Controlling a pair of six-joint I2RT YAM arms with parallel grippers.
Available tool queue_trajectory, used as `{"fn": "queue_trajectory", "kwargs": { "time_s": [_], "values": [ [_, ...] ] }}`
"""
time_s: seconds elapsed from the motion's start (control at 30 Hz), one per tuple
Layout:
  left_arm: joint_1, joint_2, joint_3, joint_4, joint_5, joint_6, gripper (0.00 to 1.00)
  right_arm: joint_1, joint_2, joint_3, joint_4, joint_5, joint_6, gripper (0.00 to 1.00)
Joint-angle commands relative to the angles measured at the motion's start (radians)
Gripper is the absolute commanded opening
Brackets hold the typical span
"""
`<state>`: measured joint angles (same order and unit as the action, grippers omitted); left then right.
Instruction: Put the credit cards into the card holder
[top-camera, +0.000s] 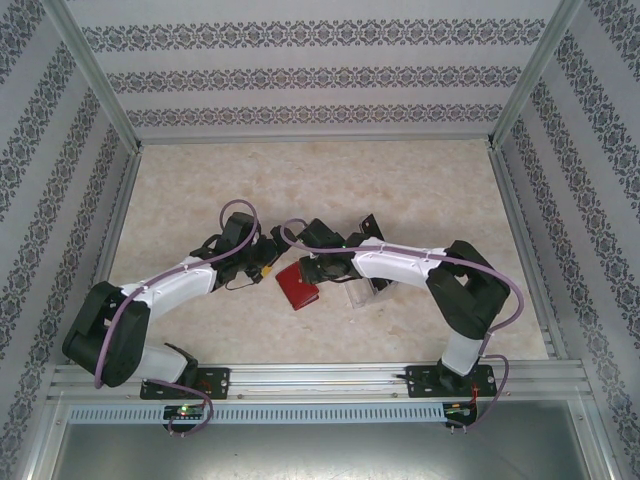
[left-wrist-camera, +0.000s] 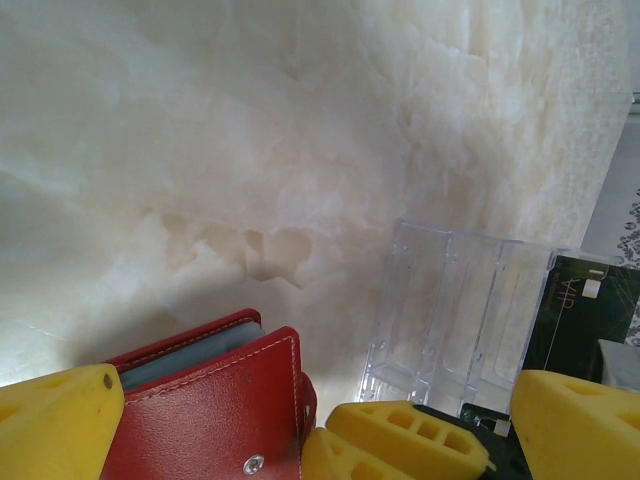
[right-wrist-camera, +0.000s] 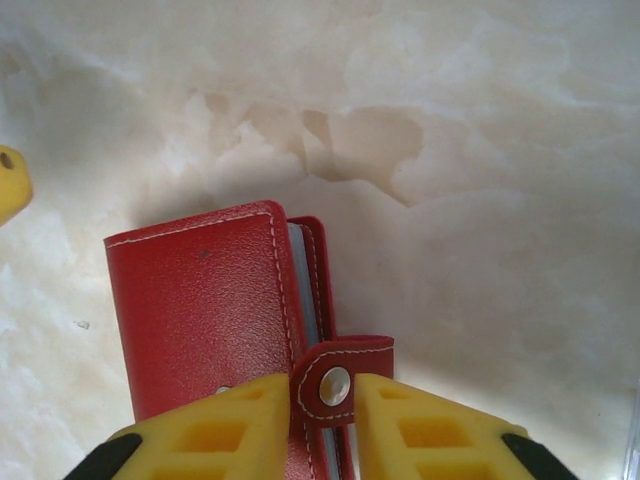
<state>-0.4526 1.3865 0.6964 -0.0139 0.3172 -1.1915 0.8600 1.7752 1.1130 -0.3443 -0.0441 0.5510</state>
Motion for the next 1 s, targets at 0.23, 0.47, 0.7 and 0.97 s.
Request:
{"fn": "queue_trajectory", "kwargs": {
  "time_s": [0.23,0.47,0.7,0.97],
  "values": [
    [-0.011,-0.031,0.056,-0.117,-0.065,0.03,1.0,-0.001,0.033,0.007,0.008,0.02,-0.005,0.17],
    [-0.01,-0.071,0.135,-0.477,-0.202,0.234,1.0,-0.004,0.02,0.005,0.01,0.021,-0.006,0.1],
    [-0.011,-0.113,0.109,-0.594,-0.18,0.352,1.0,-0.011,0.002,-0.011,0.009,0.026,-0.015,0.03],
    [-0.023,-0.138,0.028,-0.527,-0.104,0.348,1.0,-0.01,-0.05,-0.031,0.016,0.023,-0.01,0.23]
  ]
}}
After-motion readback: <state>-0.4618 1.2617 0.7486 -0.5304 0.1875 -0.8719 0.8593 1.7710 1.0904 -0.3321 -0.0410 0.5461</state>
